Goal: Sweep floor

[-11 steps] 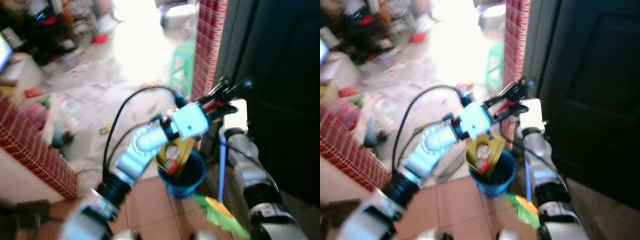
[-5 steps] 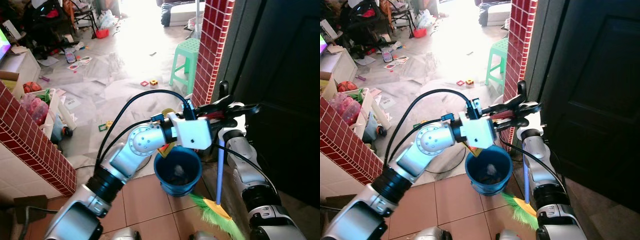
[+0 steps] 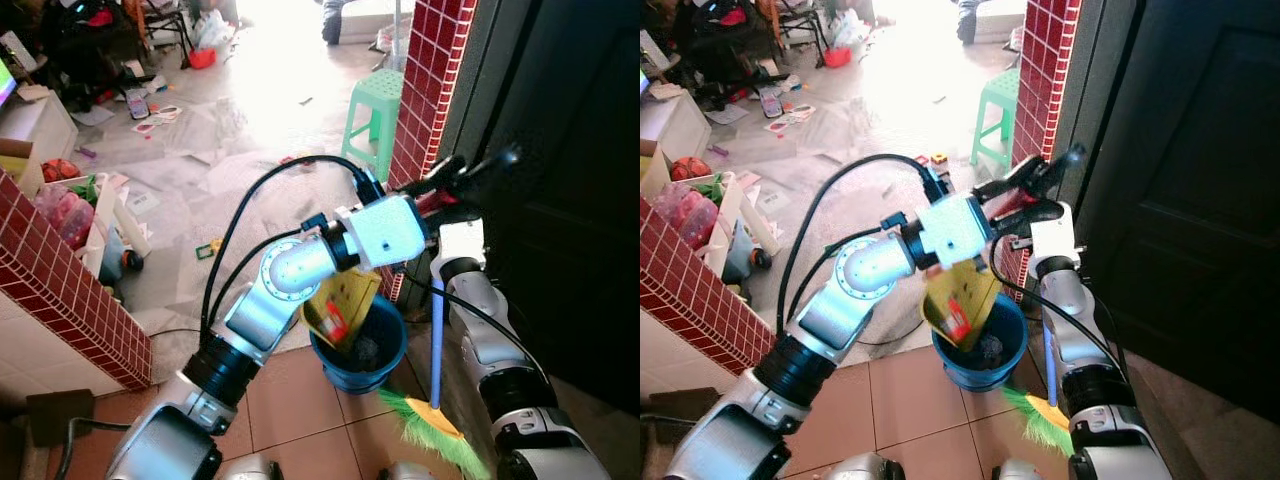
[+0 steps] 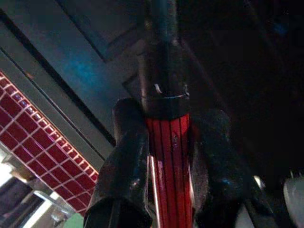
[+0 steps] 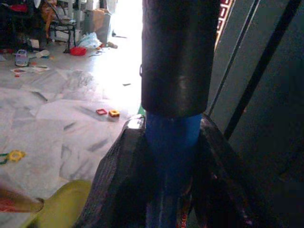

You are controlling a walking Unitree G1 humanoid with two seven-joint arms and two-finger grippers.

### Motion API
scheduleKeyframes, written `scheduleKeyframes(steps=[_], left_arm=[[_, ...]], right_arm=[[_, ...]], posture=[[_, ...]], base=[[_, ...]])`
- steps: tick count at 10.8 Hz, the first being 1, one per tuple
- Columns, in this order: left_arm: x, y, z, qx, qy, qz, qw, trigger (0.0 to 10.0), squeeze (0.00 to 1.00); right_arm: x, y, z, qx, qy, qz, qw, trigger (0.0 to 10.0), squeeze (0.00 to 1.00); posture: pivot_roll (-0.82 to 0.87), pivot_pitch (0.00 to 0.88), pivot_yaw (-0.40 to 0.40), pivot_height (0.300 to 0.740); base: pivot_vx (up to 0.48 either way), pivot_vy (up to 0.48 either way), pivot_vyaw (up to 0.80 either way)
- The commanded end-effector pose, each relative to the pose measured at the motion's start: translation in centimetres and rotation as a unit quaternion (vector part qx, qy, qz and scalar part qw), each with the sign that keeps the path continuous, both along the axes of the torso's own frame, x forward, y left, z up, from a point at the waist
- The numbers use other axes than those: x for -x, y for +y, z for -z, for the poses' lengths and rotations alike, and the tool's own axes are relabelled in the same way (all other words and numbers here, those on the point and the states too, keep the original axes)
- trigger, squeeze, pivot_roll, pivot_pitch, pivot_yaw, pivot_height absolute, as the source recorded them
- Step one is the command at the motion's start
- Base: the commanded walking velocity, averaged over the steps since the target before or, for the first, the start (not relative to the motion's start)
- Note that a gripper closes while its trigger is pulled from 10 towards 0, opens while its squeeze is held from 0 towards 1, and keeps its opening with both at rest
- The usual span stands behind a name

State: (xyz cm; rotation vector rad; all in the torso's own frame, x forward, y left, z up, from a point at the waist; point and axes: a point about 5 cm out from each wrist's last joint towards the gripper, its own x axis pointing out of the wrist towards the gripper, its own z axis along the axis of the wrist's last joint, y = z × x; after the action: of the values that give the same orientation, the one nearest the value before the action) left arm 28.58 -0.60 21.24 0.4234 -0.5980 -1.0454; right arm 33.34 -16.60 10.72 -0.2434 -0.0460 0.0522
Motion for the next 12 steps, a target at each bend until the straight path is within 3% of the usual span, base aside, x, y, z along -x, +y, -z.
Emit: scheduleKeyframes(steps=[1,2,3,4,5,6,7,8,9,11,12], left_arm=[[-0.3,0.3,-0.3,-0.006,0.007,0.01,1.0,10.0,0.0],[-0.4,0.7,-1.1,0.004,-0.036,-0.015,0.999,10.0,0.0],[-0.3,0.8,-1.5,-0.015,-0.089,-0.032,0.995,10.0,0.0],[0.0,0.5,-1.5,0.009,-0.052,-0.015,0.998,10.0,0.0],[-0.5,0.4,-2.2,0.097,0.04,-0.035,0.994,10.0,0.0],[-2.4,1.6,-3.2,0.21,0.138,-0.086,0.964,10.0,0.0],[-2.4,1.6,-2.9,0.169,0.107,-0.083,0.976,10.0,0.0],[-0.3,0.5,-2.1,0.03,-0.023,-0.004,0.999,10.0,0.0],[0.5,0.2,-1.5,-0.01,-0.061,0.021,0.998,10.0,0.0],[0.3,0.5,-2.6,0.021,-0.083,0.0,0.996,10.0,0.0],[-0.8,1.7,-3.8,0.044,-0.088,-0.036,0.995,10.0,0.0]], right_arm=[[-0.3,0.6,-0.7,0.007,-0.015,-0.012,1.0,10.0,0.0],[-0.3,0.5,-0.7,0.008,-0.014,-0.013,1.0,10.0,0.0],[-0.3,0.5,-0.7,0.008,-0.014,-0.012,1.0,10.0,0.0],[-0.4,0.5,-0.6,0.008,-0.014,-0.012,1.0,10.0,0.0],[-0.4,0.6,-0.6,0.009,-0.013,-0.013,1.0,10.0,0.0],[-0.4,0.6,-0.6,0.008,-0.012,-0.014,1.0,10.0,0.0],[-0.4,0.6,-0.5,0.008,-0.012,-0.014,1.0,10.0,0.0],[-0.4,0.7,-0.5,0.008,-0.012,-0.015,1.0,10.0,0.0],[-0.4,0.7,-0.5,0.009,-0.012,-0.016,1.0,10.0,0.0],[-0.4,0.7,-0.4,0.008,-0.01,-0.014,1.0,10.0,0.0],[-0.3,1.0,0.0,0.007,-0.006,-0.016,1.0,10.0,0.0]], posture=[[-0.1,0.0,0.06,0.74],[-0.1,0.0,0.062,0.74],[-0.1,0.0,0.06,0.74],[-0.1,0.0,0.06,0.74],[-0.1,0.0,0.06,0.74],[-0.1,0.0,0.059,0.74],[-0.1,0.0,0.059,0.74],[-0.1,0.0,0.057,0.74],[-0.1,0.0,0.057,0.74],[-0.08,0.0,0.055,0.74],[-0.08,0.0,0.055,0.74]], base=[[0.0,0.0,0.0],[0.0,0.0,0.0],[0.0,0.0,0.0],[0.0,0.0,0.0],[0.0,0.0,0.0],[0.0,0.0,0.0],[0.0,0.0,0.0],[0.0,0.0,0.0],[0.0,0.0,0.0],[0.0,0.0,0.0],[0.0,0.0,0.0]])
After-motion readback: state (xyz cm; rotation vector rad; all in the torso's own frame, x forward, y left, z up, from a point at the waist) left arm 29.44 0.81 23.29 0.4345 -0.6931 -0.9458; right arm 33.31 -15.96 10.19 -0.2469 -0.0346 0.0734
